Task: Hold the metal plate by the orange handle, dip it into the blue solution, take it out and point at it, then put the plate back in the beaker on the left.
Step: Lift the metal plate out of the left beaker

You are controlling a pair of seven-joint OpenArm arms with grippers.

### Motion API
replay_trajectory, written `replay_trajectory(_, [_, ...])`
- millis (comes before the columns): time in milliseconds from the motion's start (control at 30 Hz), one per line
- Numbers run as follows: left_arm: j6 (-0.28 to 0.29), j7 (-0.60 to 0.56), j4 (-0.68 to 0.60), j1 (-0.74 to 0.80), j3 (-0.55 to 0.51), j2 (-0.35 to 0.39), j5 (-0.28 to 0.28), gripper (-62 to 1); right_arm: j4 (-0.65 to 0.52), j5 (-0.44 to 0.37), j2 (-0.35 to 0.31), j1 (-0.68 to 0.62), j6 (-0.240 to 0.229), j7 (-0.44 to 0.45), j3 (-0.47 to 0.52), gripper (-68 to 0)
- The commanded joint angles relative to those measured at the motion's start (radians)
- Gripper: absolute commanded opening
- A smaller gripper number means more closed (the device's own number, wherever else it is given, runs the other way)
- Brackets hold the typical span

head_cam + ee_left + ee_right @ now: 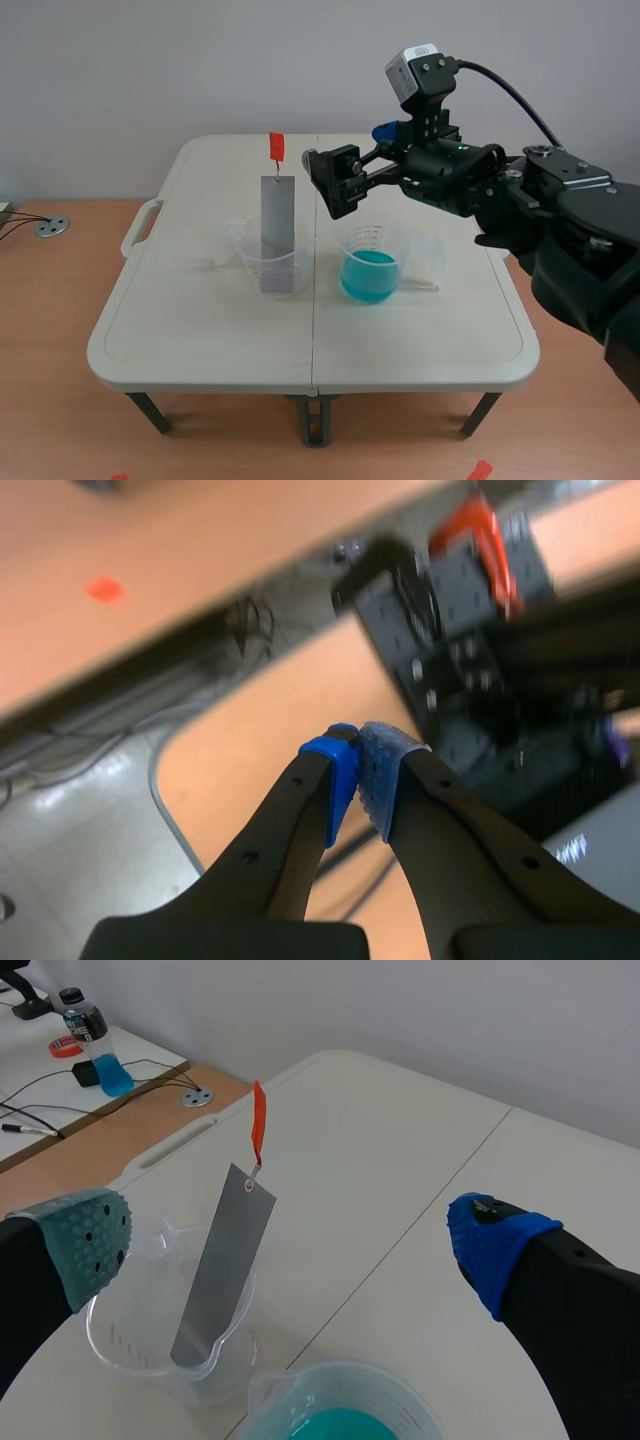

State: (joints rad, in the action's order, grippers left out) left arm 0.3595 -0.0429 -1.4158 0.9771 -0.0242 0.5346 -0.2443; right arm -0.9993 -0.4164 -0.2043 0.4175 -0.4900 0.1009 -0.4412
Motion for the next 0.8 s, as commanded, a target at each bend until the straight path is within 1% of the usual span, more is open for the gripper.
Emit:
replay_trajectory(0, [0.006, -0.025, -0.004, -0.009, 0.021, -0.003, 0.017, -59.3, 0.003, -0.01, 0.013, 0.057, -0.009, -0.003, -0.018, -1.2])
replay_trajectory(100, [0.009, -0.029, 0.053, -0.045, 0.07, -0.003, 0.053, -59.3, 0.062, -0.011, 0.035, 0.116, -0.009, -0.009, -0.059, -1.2])
replay_trajectory(333, [0.009, -0.028, 0.177, -0.129, 0.174, -0.006, 0.055, -59.3, 0.244, -0.011, 0.099, 0.241, -0.009, -0.02, -0.154, -1.2])
replay_trajectory(567, [0.009, -0.028, 0.248, -0.18, 0.245, -0.008, 0.055, -59.3, 0.428, -0.011, 0.182, 0.356, -0.012, -0.02, -0.191, -1.2])
replay_trajectory(700, [0.009, -0.028, 0.254, -0.183, 0.256, -0.008, 0.055, -59.3, 0.489, -0.011, 0.216, 0.402, -0.028, -0.028, -0.195, -1.2])
replay_trajectory(767, [0.009, -0.028, 0.254, -0.183, 0.256, -0.008, 0.055, -59.3, 0.515, -0.011, 0.23, 0.422, -0.028, -0.037, -0.195, -1.2])
